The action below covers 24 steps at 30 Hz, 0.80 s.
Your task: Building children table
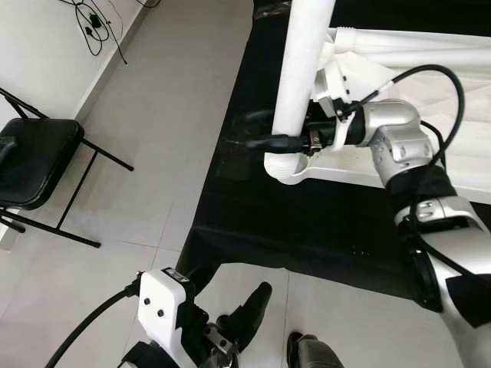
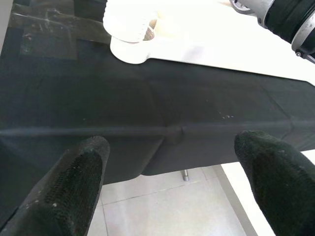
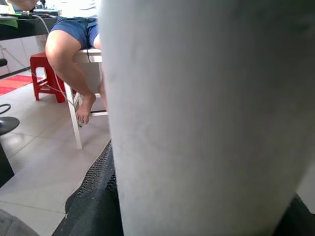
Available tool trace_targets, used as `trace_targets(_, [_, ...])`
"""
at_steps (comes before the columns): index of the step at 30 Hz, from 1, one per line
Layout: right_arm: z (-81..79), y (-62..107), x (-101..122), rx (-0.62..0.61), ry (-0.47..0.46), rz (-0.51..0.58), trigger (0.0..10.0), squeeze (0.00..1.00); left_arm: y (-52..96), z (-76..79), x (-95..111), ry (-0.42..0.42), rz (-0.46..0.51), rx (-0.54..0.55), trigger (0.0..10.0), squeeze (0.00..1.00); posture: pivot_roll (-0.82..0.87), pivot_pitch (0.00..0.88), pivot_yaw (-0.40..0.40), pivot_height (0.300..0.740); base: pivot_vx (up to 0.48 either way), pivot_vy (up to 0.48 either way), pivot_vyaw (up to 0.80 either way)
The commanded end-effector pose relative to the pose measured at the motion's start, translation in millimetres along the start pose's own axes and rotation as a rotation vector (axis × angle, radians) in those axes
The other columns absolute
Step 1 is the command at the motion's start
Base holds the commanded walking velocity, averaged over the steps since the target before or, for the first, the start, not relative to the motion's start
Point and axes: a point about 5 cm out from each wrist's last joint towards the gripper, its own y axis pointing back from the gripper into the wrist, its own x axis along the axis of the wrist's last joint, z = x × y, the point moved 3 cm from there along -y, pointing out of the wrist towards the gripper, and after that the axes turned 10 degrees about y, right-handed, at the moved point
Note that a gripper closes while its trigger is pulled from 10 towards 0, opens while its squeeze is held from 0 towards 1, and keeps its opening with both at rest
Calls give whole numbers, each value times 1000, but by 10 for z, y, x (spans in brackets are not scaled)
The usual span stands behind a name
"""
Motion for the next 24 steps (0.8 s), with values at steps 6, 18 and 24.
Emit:
trace_targets(6, [-45,-28,-35,28,-99,75,10000,0,38,17,-32,1,-32,2,10000,0,125,381,68,740,0,0,0])
trace_targets(18, [36,154,25,0,-98,84,10000,0,55,18,-24,1,-36,4,10000,0,132,386,75,740,0,0,0])
trace_targets(24, [62,223,12,-27,-82,52,10000,0,54,17,-24,-1,-38,3,10000,0,136,387,77,740,0,0,0])
